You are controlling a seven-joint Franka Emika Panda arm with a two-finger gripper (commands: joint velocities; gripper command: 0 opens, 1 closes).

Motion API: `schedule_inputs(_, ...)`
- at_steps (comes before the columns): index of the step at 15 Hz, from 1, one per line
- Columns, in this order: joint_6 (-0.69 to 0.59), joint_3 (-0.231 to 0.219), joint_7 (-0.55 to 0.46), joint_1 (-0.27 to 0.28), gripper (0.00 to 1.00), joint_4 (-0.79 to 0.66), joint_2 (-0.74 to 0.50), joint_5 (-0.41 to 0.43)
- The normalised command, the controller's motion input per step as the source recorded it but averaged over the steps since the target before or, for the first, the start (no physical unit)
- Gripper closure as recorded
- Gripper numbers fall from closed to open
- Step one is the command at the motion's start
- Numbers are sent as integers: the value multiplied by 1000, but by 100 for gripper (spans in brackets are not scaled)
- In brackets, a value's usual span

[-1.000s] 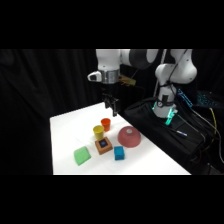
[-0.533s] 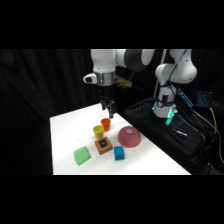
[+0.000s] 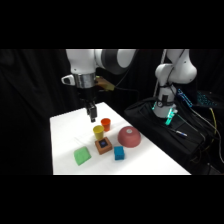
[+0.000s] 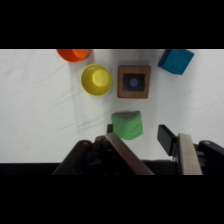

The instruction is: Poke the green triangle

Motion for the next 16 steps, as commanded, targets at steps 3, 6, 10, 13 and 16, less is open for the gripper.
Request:
schedule_inputs(3,-216,-14,-136,-14,85,637,363,19)
schedule_inputs(6,-93,3,-192,-38,100,519,359,80)
schedule_inputs(10,82,9,-196,-61,97,427,416,112)
schedule_inputs(13,113,34,-219,-90,98,444,458,171)
schedule_inputs(16,110,76,-247,-108,98,465,450,205)
